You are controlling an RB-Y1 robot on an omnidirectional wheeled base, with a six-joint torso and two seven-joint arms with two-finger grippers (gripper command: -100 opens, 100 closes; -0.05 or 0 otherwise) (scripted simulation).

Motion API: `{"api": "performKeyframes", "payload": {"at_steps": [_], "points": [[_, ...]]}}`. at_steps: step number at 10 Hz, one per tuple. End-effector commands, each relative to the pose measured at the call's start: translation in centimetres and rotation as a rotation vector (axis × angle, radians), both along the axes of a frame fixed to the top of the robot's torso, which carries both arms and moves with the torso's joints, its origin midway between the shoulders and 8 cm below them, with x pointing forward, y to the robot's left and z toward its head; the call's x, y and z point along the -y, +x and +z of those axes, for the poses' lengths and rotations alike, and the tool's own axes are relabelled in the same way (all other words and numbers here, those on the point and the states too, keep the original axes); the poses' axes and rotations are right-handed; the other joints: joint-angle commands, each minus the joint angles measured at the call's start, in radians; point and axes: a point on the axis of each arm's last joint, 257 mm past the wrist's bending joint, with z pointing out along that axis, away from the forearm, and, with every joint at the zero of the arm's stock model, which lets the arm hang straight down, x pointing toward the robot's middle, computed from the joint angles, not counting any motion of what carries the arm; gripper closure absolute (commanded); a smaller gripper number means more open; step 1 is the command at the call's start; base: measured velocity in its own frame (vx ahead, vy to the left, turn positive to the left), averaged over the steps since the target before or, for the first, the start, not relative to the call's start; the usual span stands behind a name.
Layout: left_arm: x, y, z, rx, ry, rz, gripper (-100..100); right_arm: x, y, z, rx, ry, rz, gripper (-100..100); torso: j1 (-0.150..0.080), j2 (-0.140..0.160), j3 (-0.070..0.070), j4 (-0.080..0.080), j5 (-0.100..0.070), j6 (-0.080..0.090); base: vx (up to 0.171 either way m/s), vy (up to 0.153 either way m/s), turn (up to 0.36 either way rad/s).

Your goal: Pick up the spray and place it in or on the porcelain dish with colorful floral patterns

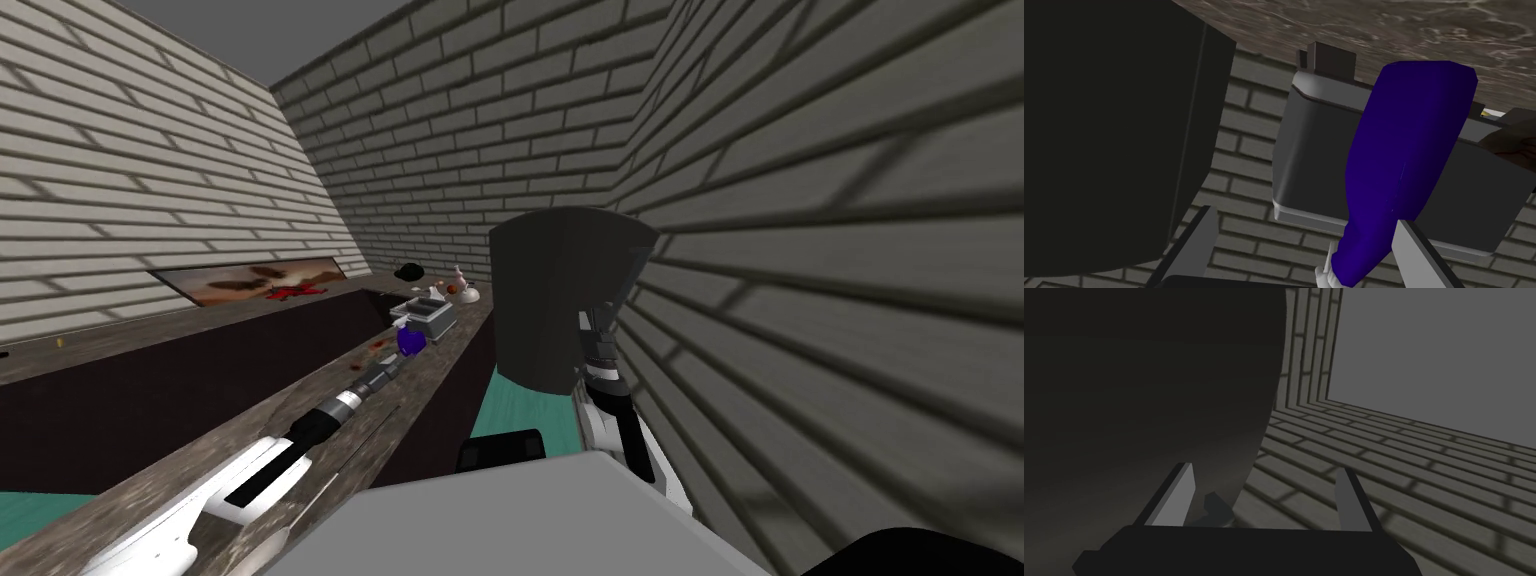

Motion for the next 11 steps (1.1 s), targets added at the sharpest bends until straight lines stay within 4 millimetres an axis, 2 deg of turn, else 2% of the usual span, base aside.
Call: {"api": "performKeyframes", "payload": {"at_steps": [1, 7, 8, 9, 10, 11], "points": [[-1.9, 0.2, 0.2, -0.011, 0.058, 0.009, -100, 0.0, 0.0, 0.0, 0.000, 0.000, 0.000, 0, 0.000, 0.000, 0.000, 0.000, 0.000, 0.000, -0.063, 0.062, -0.222], [-7.8, 0.9, 2.5, -0.017, 0.199, 0.034, -100, 0.0, 0.0, 0.0, 0.000, 0.000, 0.000, 0, -0.002, -0.003, -0.002, -0.001, 0.000, 0.000, -0.039, 0.052, -0.206], [-8.5, 1.1, 3.1, -0.012, 0.213, 0.037, -100, 0.0, 0.0, 0.0, 0.000, 0.000, 0.000, 0, -0.002, -0.003, -0.002, -0.001, 0.000, 0.000, -0.006, 0.044, -0.223], [-8.0, 0.9, 2.7, -0.015, 0.203, 0.034, -100, 0.0, 0.0, 0.0, 0.000, 0.000, 0.000, 0, -0.002, -0.004, -0.002, -0.001, 0.000, 0.000, 0.000, 0.023, -0.042], [-8.1, 0.9, 2.9, -0.014, 0.205, 0.035, 0, 0.0, 0.0, 0.0, 0.000, 0.000, 0.000, 0, -0.003, -0.004, -0.003, -0.001, 0.000, -0.001, 0.000, 0.000, 0.000], [-8.1, 0.9, 2.8, -0.014, 0.205, 0.035, -100, 0.0, 0.0, 0.0, 0.000, 0.000, 0.000, 0, -0.004, -0.005, -0.003, -0.001, -0.001, -0.001, 0.000, 0.000, 0.000]]}}
